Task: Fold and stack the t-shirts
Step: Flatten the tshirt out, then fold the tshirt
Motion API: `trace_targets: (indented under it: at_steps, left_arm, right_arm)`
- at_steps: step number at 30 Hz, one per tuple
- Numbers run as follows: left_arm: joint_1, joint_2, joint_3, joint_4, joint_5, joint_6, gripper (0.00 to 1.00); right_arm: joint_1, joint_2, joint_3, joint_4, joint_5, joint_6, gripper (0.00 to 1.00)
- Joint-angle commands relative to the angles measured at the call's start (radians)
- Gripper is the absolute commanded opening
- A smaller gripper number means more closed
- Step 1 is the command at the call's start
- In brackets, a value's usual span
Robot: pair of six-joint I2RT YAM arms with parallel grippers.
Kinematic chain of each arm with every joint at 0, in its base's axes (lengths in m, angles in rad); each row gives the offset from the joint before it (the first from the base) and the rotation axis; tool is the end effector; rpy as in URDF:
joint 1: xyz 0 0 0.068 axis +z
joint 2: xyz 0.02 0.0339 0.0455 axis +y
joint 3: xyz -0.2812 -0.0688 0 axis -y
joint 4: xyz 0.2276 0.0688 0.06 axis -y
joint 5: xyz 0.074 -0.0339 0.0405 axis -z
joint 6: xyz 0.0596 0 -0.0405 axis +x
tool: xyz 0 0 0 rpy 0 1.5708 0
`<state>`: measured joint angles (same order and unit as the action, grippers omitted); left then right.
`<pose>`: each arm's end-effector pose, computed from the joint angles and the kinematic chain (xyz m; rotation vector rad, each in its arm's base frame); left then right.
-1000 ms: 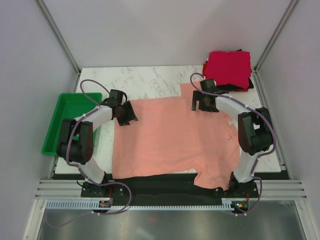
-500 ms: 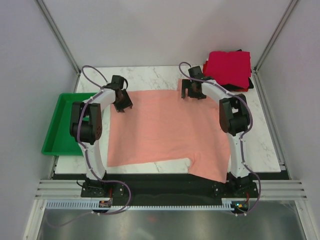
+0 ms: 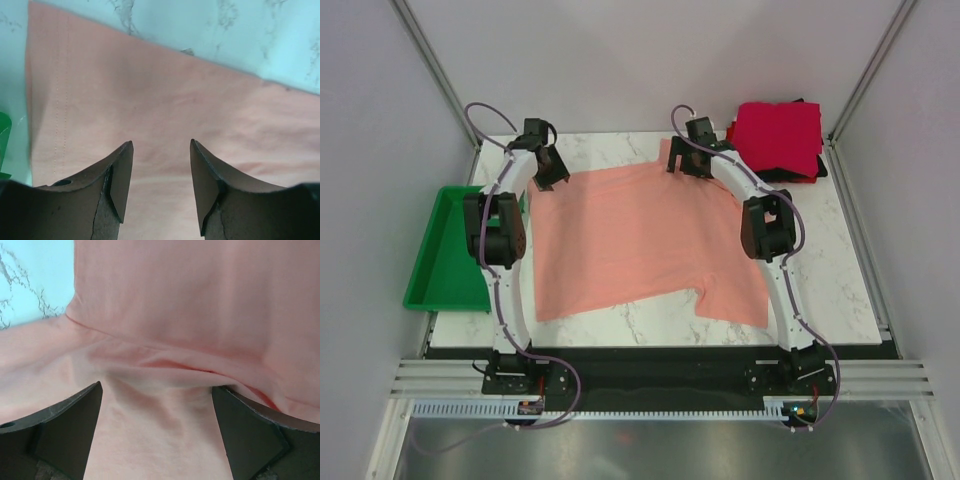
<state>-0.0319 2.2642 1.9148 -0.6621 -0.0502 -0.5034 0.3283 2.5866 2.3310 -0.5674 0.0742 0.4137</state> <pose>0.5048 -0.0131 0.1950 -0.6222 2.5102 -0.1338 0.5553 0.1845 0.1643 0.1377 2.4029 0.2591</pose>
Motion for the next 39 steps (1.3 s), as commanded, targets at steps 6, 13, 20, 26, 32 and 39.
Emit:
trace_targets:
  at_steps: [6,13,20,26,32,39]
  left_arm:
    - [-0.056,-0.406,-0.146,-0.080,0.007,0.059,0.59]
    - [-0.069,-0.967,-0.759,-0.086,0.004,-0.096,0.59]
    - [-0.126,-1.256,-1.108,-0.203,-0.152,-0.288,0.58]
    - [-0.298,-1.385,-1.281,-0.275,-0.311,-0.585,0.56]
    - [-0.322,-1.329,-1.324,-0.303,-0.358,-0.730,0.55]
    - [-0.322,-1.183,-1.338,-0.251,-0.352,-0.756,0.56]
  right_arm:
    - [0.044,-0.308,-0.113,-0.003,-0.097,-0.013,0.98]
    - [0.069,-0.722,-0.497,-0.019,0.018,0.039,0.98]
    - [0.129,-1.246,-1.152,0.004,0.150,0.220,0.97]
    - [0.146,-1.563,-1.540,-0.023,0.179,0.452,0.94]
    - [0.146,-1.642,-1.633,-0.101,0.257,0.517,0.94]
    - [0.144,-1.655,-1.668,-0.097,0.263,0.543,0.95]
